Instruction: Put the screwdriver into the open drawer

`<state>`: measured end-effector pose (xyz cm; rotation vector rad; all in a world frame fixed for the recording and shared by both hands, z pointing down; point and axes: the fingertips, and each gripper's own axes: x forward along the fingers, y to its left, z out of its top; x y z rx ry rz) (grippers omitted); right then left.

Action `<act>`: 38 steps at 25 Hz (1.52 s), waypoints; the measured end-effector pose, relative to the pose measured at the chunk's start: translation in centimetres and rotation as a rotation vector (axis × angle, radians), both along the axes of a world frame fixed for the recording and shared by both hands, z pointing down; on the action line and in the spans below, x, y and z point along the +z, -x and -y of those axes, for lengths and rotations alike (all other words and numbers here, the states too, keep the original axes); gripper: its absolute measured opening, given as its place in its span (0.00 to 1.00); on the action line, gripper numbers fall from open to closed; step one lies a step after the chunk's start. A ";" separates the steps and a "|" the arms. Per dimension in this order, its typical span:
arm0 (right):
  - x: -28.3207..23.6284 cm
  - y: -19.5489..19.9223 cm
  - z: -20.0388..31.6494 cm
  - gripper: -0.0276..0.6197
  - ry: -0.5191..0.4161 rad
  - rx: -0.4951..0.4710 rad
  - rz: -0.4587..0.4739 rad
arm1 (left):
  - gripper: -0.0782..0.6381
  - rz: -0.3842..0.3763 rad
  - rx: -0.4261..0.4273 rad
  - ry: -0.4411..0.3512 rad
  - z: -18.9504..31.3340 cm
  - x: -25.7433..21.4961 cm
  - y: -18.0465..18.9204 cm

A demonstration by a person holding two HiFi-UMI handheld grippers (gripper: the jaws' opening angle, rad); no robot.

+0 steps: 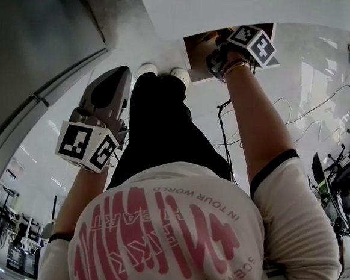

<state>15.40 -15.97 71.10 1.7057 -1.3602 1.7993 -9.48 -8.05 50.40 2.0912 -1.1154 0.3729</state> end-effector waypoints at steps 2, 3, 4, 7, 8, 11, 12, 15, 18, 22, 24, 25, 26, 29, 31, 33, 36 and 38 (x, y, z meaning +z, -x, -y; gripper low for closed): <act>0.2 0.2 -0.3 0.18 0.031 0.021 0.013 | 0.11 0.002 -0.004 -0.001 0.2 0.1 0.1; 0.4 0.0 -0.1 0.18 0.022 0.025 0.008 | 0.11 0.002 -0.006 -0.001 0.3 0.2 0.1; 0.6 -0.3 0.4 0.18 -0.001 0.026 0.000 | 0.11 0.002 -0.008 -0.002 0.3 0.2 0.1; 1.0 -0.5 1.1 0.18 -0.037 0.035 -0.007 | 0.11 0.002 -0.012 -0.003 0.3 0.5 0.2; 1.2 -0.4 1.1 0.18 -0.037 0.037 -0.003 | 0.11 0.003 -0.014 -0.001 0.2 0.6 0.3; 1.4 0.0 1.1 0.18 -0.033 0.042 0.016 | 0.11 0.006 -0.022 0.005 -0.1 0.6 0.5; 1.5 0.0 1.1 0.18 -0.031 0.044 0.020 | 0.11 0.006 -0.024 0.005 -0.1 0.6 0.5; 1.8 -0.1 1.3 0.18 -0.030 0.045 0.029 | 0.11 0.009 -0.027 0.005 -0.1 0.7 0.5; 1.9 -0.1 1.2 0.18 -0.029 0.038 0.036 | 0.11 0.013 -0.033 0.005 -0.4 0.6 0.5; 1.6 0.3 1.1 0.18 -0.028 0.035 0.045 | 0.11 0.010 -0.040 0.006 -0.7 0.3 0.6; 1.8 0.5 1.2 0.18 -0.034 0.036 0.046 | 0.11 0.007 -0.040 0.003 -0.5 0.3 0.8; 1.9 0.6 1.3 0.18 -0.039 0.035 0.046 | 0.11 0.007 -0.039 0.002 -0.5 0.4 0.8; 1.9 0.6 1.3 0.18 -0.043 0.035 0.046 | 0.11 0.007 -0.039 0.002 -0.4 0.4 0.9; 2.0 0.5 1.6 0.19 -0.052 0.040 0.041 | 0.11 0.011 -0.043 0.005 -0.4 0.5 1.1; 1.9 0.5 1.7 0.20 -0.058 0.051 0.042 | 0.11 0.013 -0.045 0.007 -0.3 0.4 1.3; 1.8 0.5 1.8 0.20 -0.064 0.063 0.045 | 0.11 0.013 -0.045 0.005 -0.3 0.3 1.4; 1.7 0.5 1.7 0.22 -0.076 0.078 0.052 | 0.11 0.013 -0.047 0.002 -0.6 0.3 1.6; 1.8 0.3 1.6 0.23 -0.083 0.097 0.056 | 0.11 0.012 -0.049 0.002 -0.8 0.5 1.6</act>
